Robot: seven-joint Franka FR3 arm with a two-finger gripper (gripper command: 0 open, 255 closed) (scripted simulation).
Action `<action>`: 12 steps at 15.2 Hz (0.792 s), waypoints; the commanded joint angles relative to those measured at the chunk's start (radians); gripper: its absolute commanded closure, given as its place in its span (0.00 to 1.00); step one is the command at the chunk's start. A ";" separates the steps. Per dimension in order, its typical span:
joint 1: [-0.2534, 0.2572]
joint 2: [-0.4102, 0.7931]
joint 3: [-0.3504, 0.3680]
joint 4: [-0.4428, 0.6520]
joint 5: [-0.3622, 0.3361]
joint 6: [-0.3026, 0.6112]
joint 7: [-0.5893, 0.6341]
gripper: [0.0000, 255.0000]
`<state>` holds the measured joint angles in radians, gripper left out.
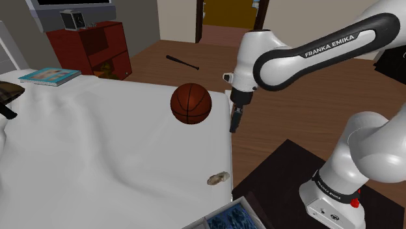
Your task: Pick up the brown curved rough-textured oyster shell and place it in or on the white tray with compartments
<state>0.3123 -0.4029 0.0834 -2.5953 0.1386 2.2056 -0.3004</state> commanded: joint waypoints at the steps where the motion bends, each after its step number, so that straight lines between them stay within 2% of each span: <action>1: 0.027 0.058 0.008 -0.007 0.009 0.054 -0.053 0.00; 12: 0.168 0.359 0.095 -0.031 0.050 0.317 -0.291 0.00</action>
<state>0.4709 -0.0739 0.1718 -2.6278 0.1881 2.5000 -0.5644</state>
